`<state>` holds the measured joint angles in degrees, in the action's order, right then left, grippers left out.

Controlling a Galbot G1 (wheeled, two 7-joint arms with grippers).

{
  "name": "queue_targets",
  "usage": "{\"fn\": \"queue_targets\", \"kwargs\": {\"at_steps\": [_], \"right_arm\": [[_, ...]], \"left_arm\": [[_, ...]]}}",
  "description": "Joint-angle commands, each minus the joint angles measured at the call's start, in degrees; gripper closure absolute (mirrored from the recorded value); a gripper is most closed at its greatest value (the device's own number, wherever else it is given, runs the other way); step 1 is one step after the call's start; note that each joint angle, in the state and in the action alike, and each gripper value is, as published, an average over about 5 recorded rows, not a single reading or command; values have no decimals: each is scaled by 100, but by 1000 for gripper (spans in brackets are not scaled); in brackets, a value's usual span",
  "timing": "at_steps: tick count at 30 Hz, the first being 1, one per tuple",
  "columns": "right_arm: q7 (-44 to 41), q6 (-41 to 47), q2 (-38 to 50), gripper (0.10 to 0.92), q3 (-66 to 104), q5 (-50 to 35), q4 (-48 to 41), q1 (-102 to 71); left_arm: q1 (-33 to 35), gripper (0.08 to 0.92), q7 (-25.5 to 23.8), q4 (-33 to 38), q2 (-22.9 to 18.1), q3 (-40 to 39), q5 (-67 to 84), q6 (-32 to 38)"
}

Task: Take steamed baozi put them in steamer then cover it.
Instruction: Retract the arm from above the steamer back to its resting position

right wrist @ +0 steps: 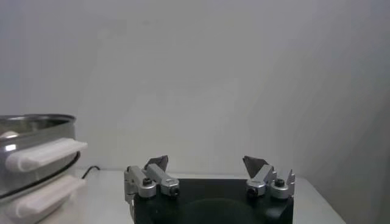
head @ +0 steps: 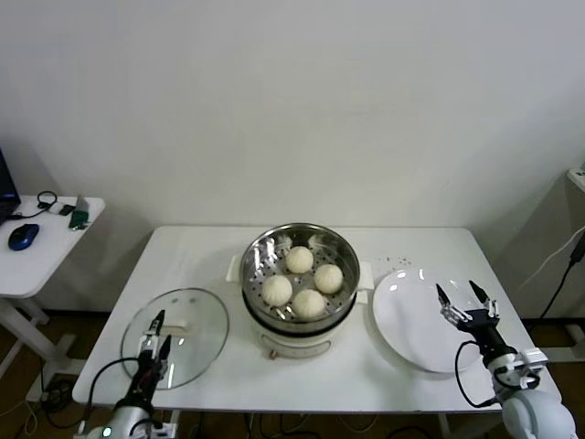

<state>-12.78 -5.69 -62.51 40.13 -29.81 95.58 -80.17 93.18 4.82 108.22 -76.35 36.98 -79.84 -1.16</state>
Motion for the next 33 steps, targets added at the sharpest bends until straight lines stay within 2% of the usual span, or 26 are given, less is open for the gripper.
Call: {"fn": "queue_targets", "kwargs": {"at_steps": [1, 9, 24, 33], "right_arm": [[15, -65, -210, 203, 187, 280, -94, -209], [8, -98, -269, 203, 186, 407, -71, -243], [-16, -150, -426, 203, 177, 728, -42, -261], [-41, -192, -523, 203, 183, 898, -51, -297]], "left_arm": [[-778, 177, 129, -1337, 52, -22, -500, 274], [-1241, 177, 554, -1775, 36, -46, -377, 286], [-1579, 177, 628, -2053, 116, -156, -181, 276], [-1774, 177, 855, -2361, 238, -289, -166, 280]]}}
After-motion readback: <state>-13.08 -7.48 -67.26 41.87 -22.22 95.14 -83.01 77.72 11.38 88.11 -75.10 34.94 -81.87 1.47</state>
